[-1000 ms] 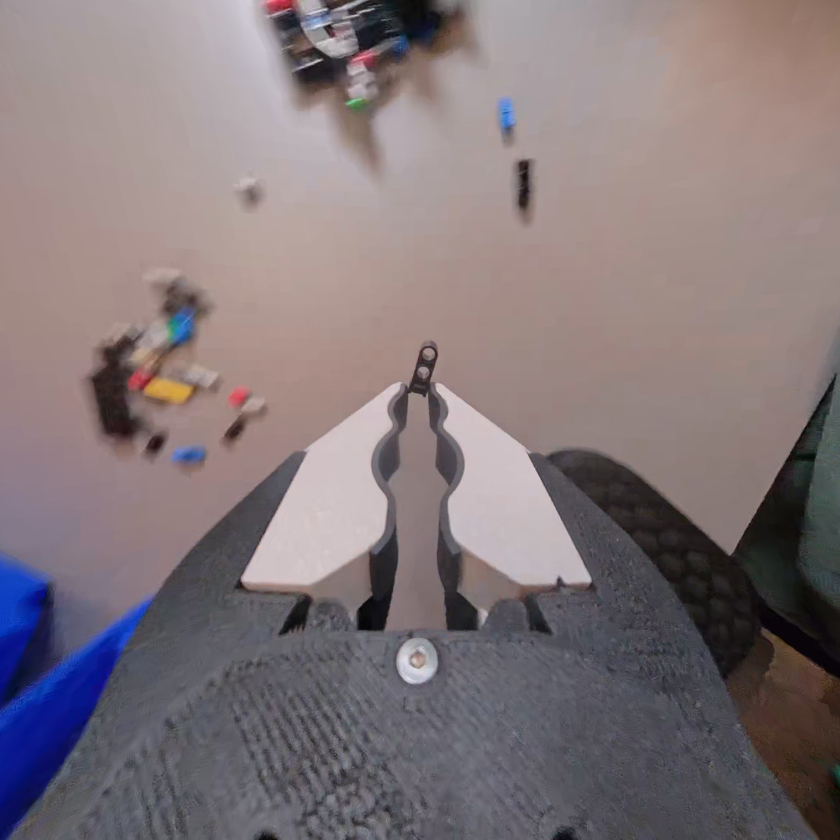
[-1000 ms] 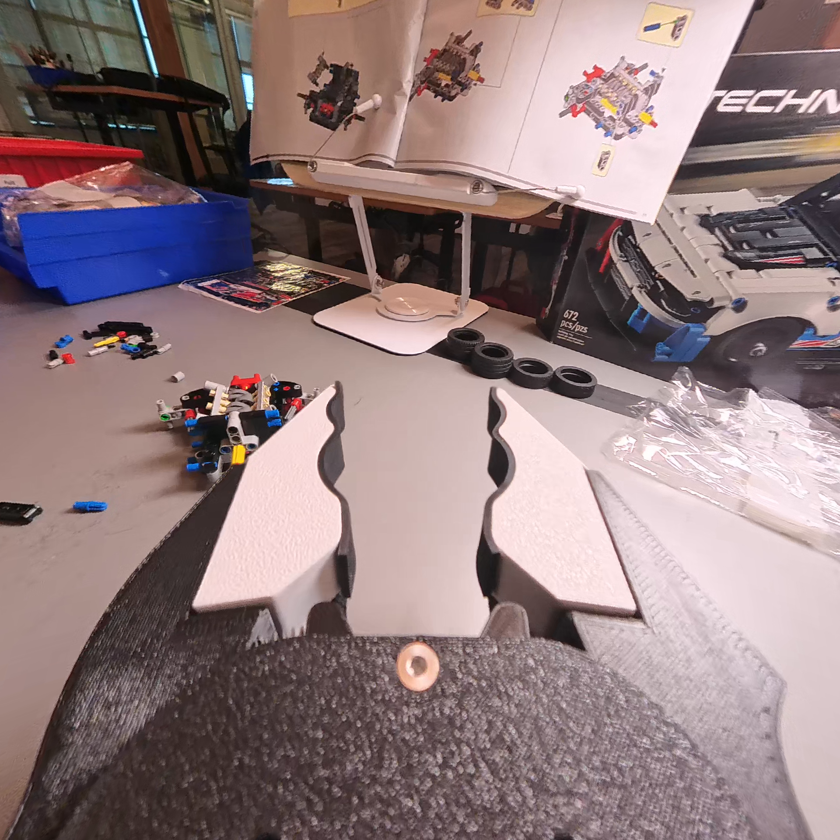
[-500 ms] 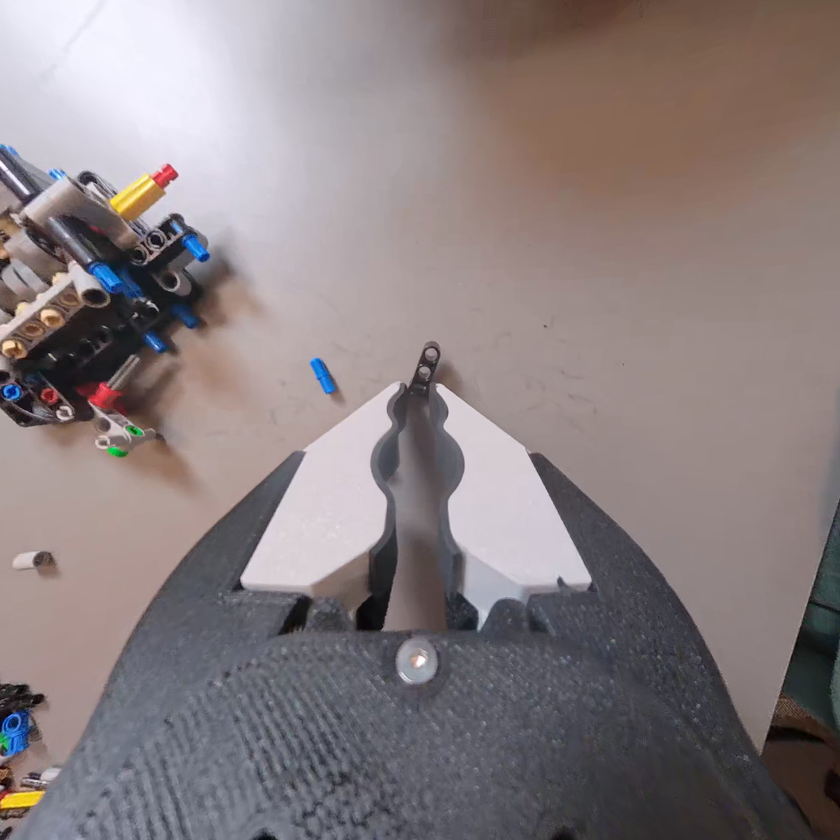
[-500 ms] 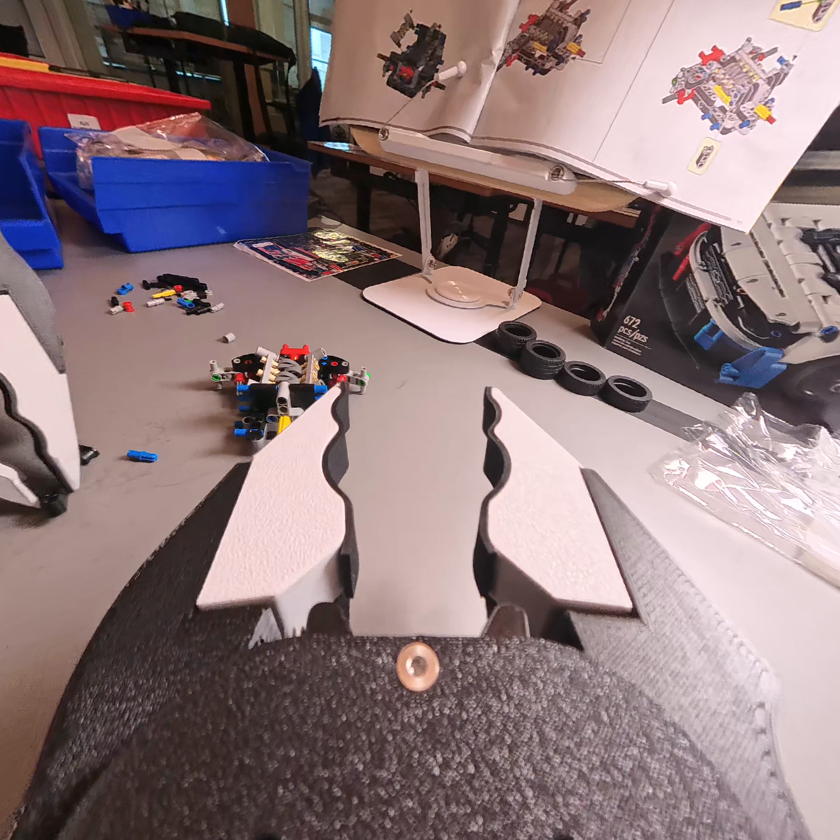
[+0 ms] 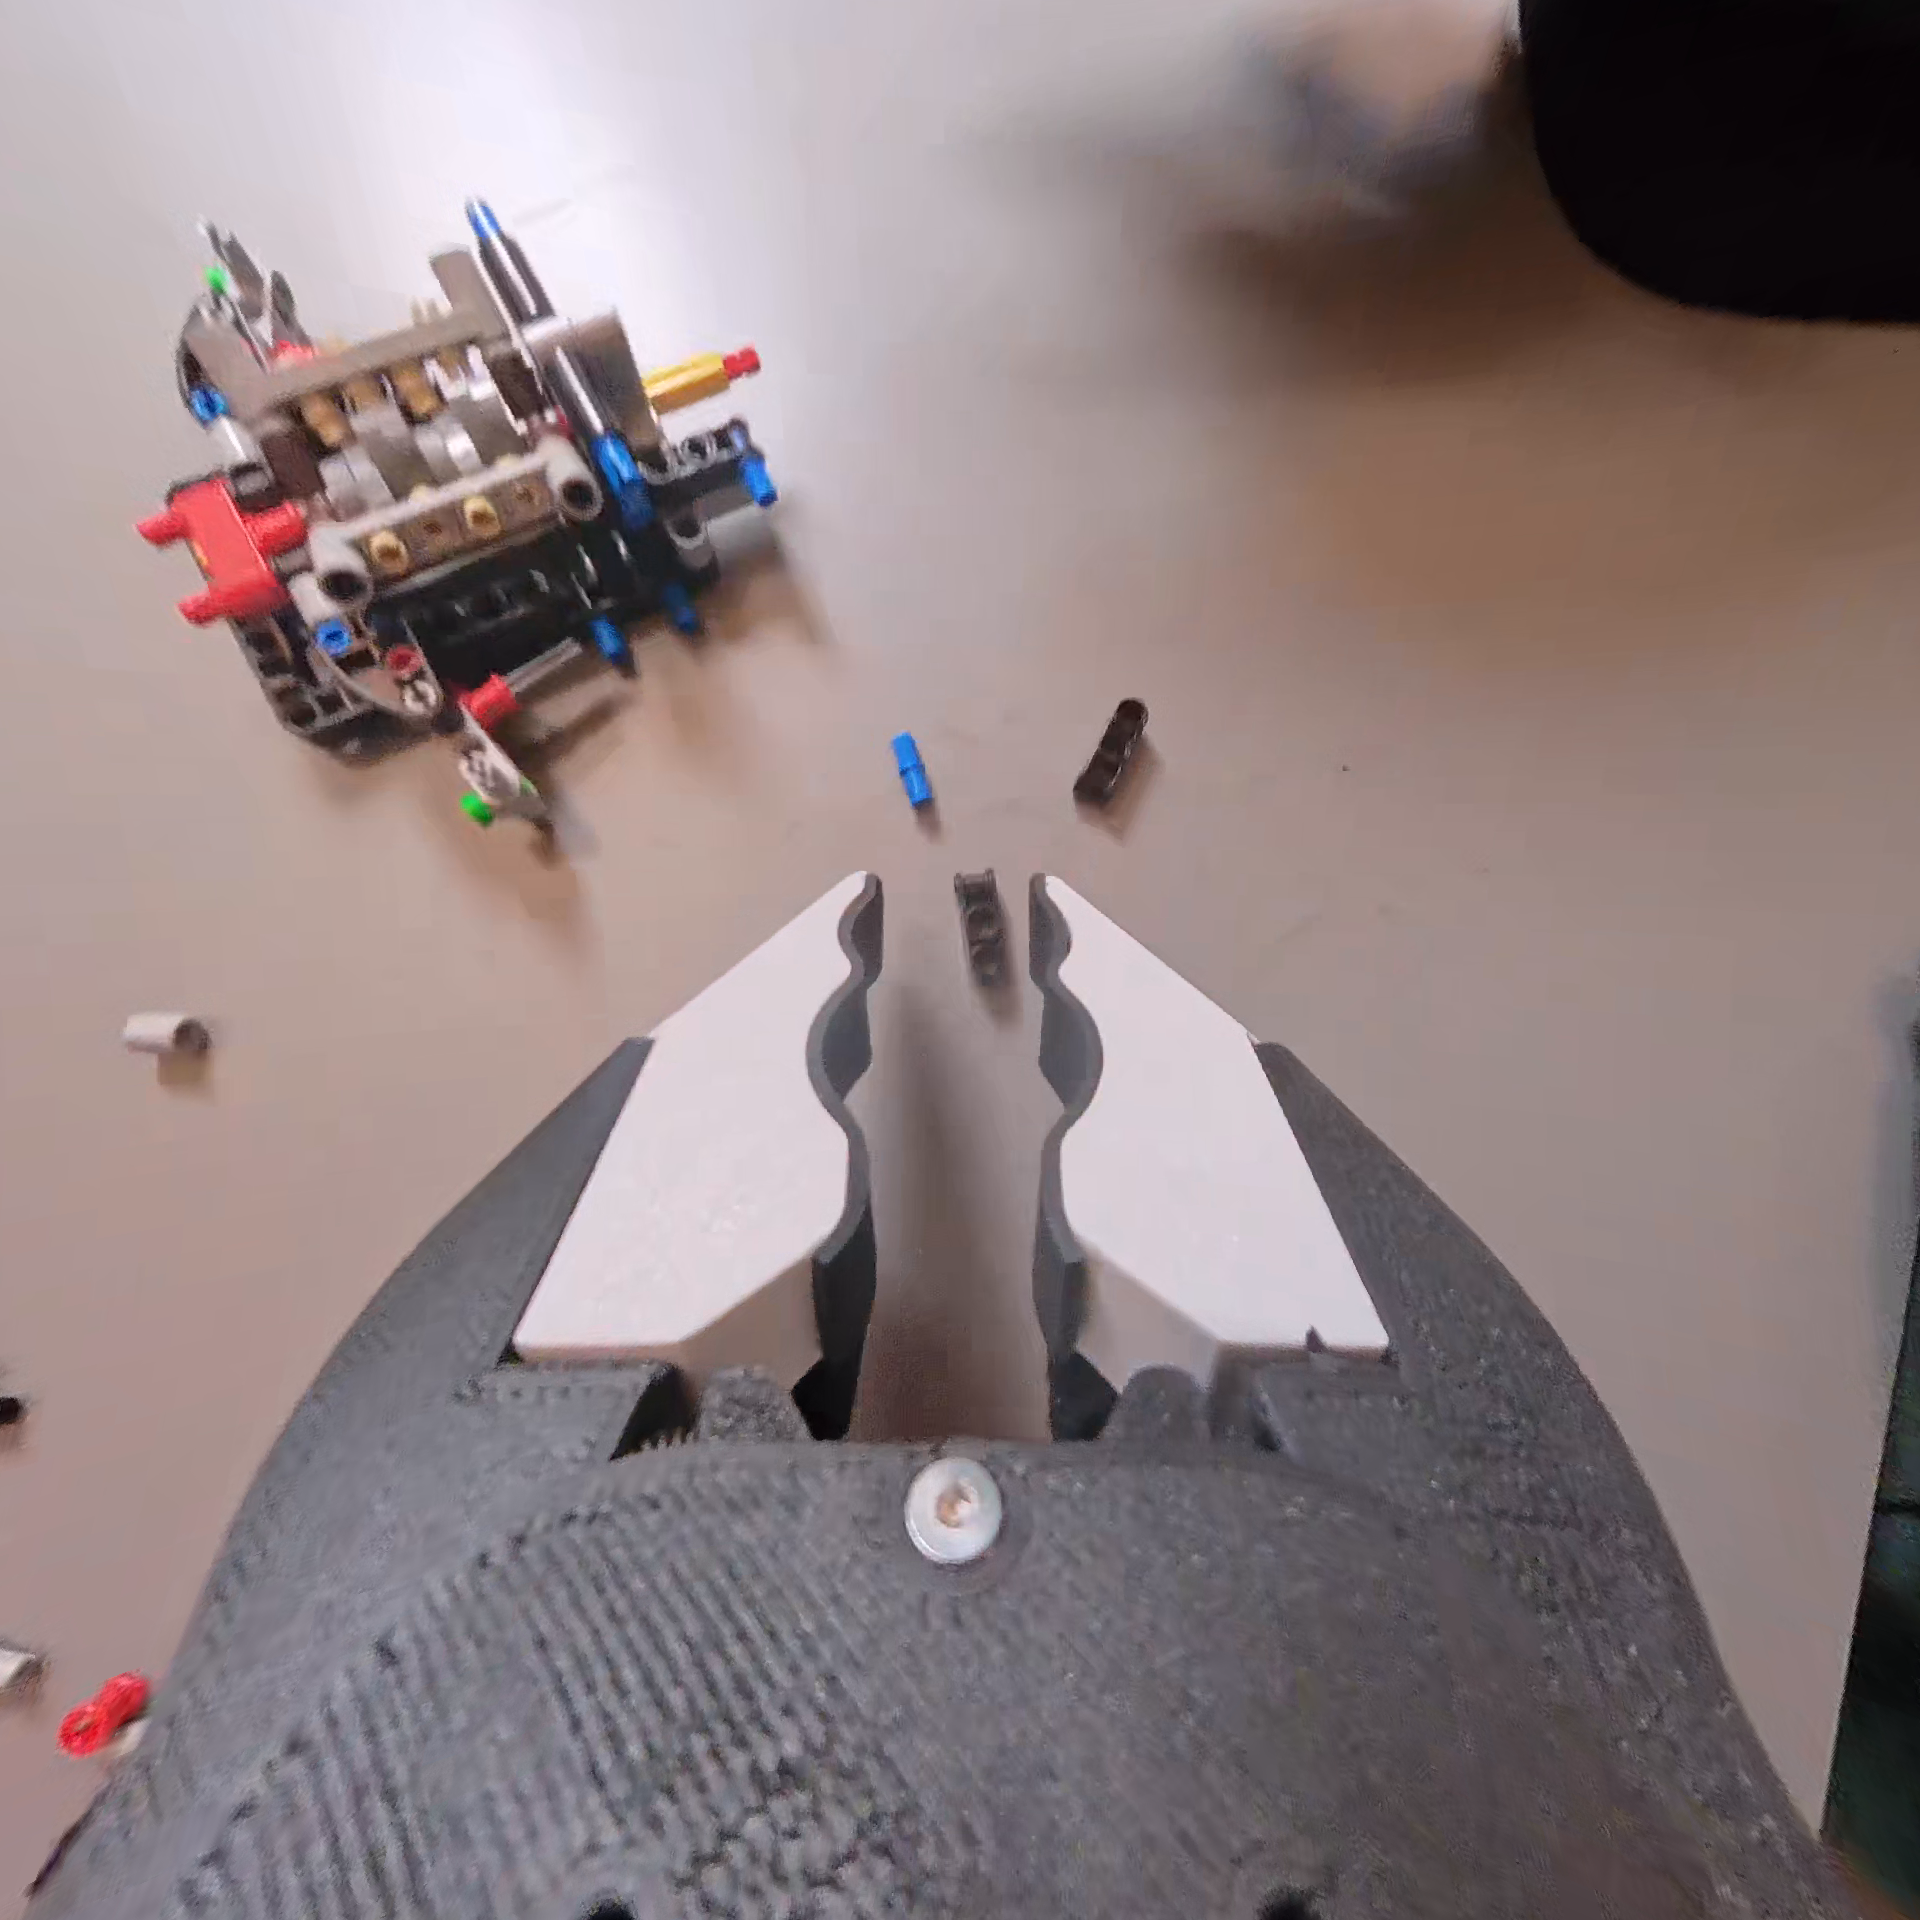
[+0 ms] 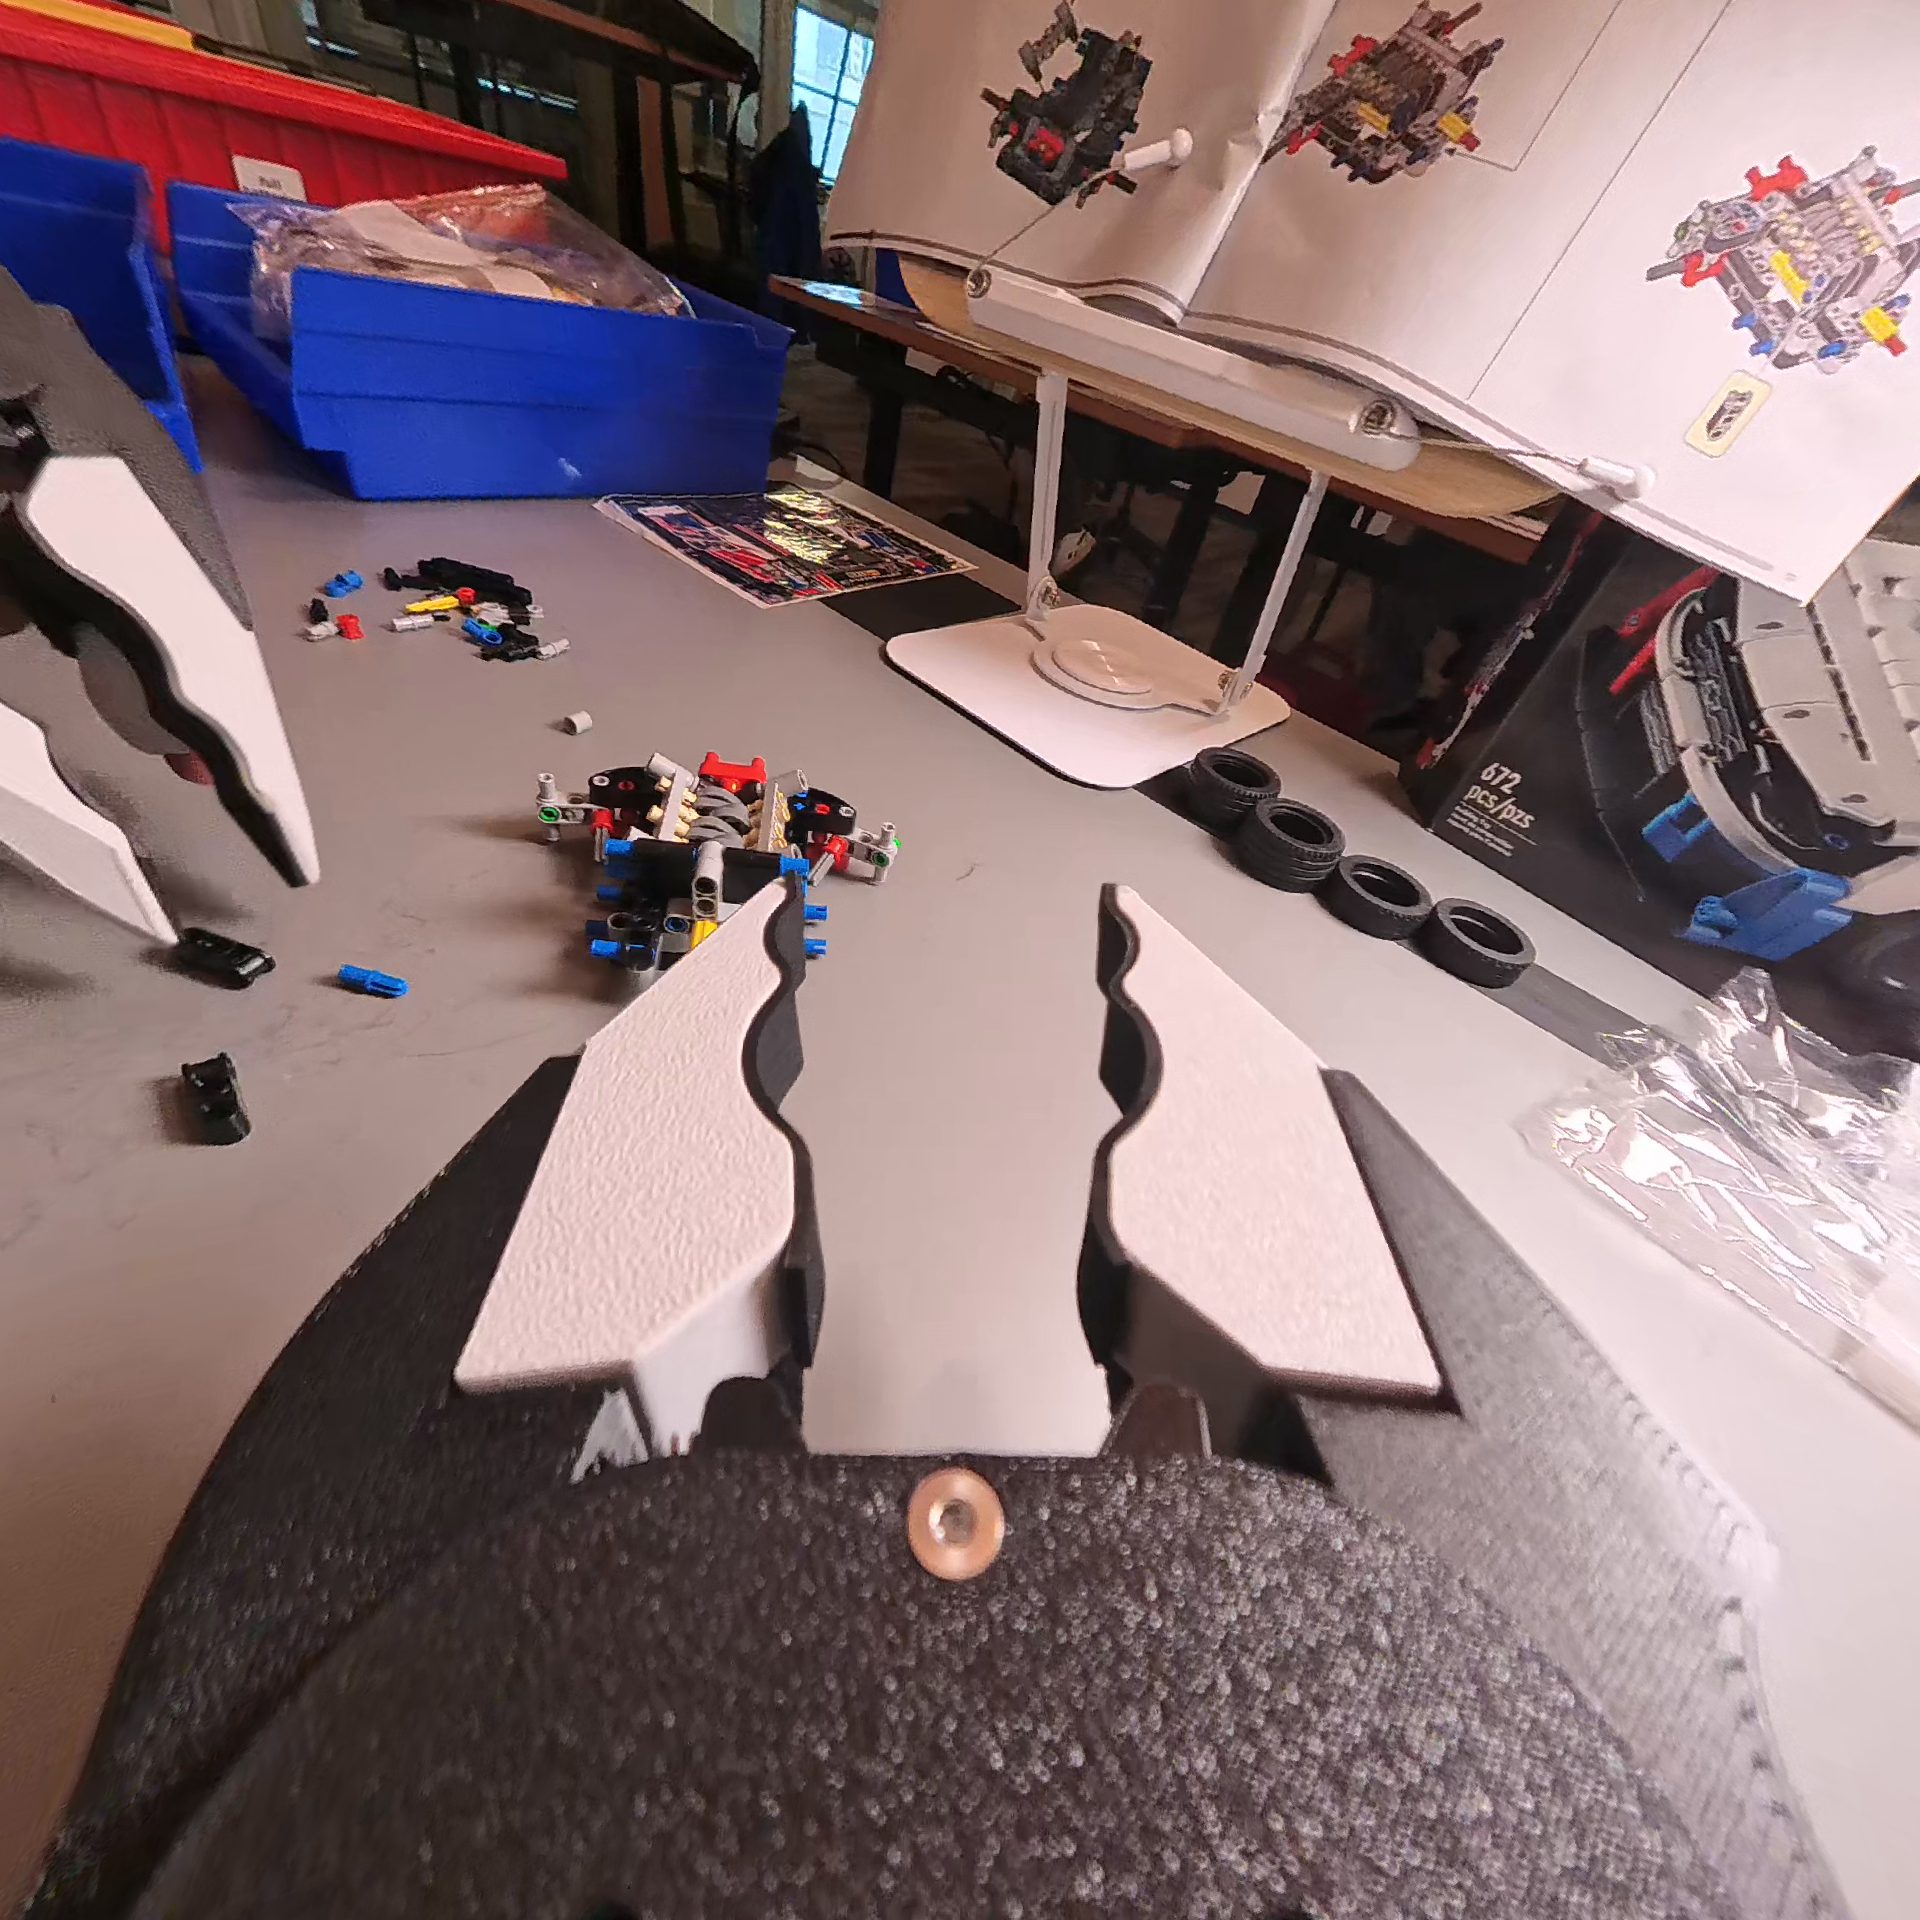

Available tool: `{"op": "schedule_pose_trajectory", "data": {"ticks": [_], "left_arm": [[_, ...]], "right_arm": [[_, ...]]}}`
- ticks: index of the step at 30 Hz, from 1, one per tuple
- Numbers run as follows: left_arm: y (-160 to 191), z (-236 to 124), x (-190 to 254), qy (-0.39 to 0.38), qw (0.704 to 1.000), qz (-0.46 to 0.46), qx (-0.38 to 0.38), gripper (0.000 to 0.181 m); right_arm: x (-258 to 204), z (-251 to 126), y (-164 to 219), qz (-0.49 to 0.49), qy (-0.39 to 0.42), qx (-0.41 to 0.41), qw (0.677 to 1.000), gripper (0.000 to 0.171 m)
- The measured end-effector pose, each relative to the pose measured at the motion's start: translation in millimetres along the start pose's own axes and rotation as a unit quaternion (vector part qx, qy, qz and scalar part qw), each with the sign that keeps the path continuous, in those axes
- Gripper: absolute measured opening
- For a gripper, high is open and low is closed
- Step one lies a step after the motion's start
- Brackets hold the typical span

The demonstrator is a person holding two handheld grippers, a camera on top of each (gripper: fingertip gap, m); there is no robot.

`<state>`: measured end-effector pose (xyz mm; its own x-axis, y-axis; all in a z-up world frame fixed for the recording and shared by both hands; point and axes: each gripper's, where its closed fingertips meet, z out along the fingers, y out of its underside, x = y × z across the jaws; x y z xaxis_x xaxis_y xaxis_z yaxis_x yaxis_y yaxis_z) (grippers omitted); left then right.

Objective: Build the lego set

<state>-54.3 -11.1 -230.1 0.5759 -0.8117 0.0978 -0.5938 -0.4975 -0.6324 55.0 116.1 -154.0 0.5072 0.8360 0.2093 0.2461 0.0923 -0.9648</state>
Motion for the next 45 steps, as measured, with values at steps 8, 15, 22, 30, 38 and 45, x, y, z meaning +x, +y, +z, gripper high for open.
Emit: {"op": "schedule_pose_trajectory", "data": {"ticks": [8, 15, 22, 30, 38, 45], "left_arm": [[13.3, 11.2, 3.9, 0.028, 0.999, 0.019, 0.010, 0.007], [12.5, 10.3, -7.3, 0.000, 0.999, 0.037, 0.031, 0.006], [9.7, 11.0, -15.7, -0.020, 0.998, 0.021, 0.054, 0.007], [8.0, 12.2, -17.9, -0.024, 0.997, 0.020, 0.065, 0.007], [8.2, 12.4, -17.3, -0.018, 0.997, 0.017, 0.071, 0.008], [8.8, 11.4, -21.1, -0.025, 0.997, 0.012, 0.075, 0.012]], "right_arm": [[-10.0, 3.7, 4.6, -0.021, -0.016, -0.013, 1.000, 0.053], [-12.9, 4.4, 5.3, -0.023, -0.022, -0.014, 0.999, 0.051], [-18.7, 5.7, 6.1, -0.030, -0.033, -0.017, 0.999, 0.051], [-24.8, 5.5, 5.6, -0.038, -0.044, -0.018, 0.998, 0.050], [-34.8, 5.9, 10.4, -0.052, -0.068, -0.027, 0.996, 0.045], [-42.7, 6.5, 15.5, -0.061, -0.086, -0.036, 0.994, 0.040]]}}
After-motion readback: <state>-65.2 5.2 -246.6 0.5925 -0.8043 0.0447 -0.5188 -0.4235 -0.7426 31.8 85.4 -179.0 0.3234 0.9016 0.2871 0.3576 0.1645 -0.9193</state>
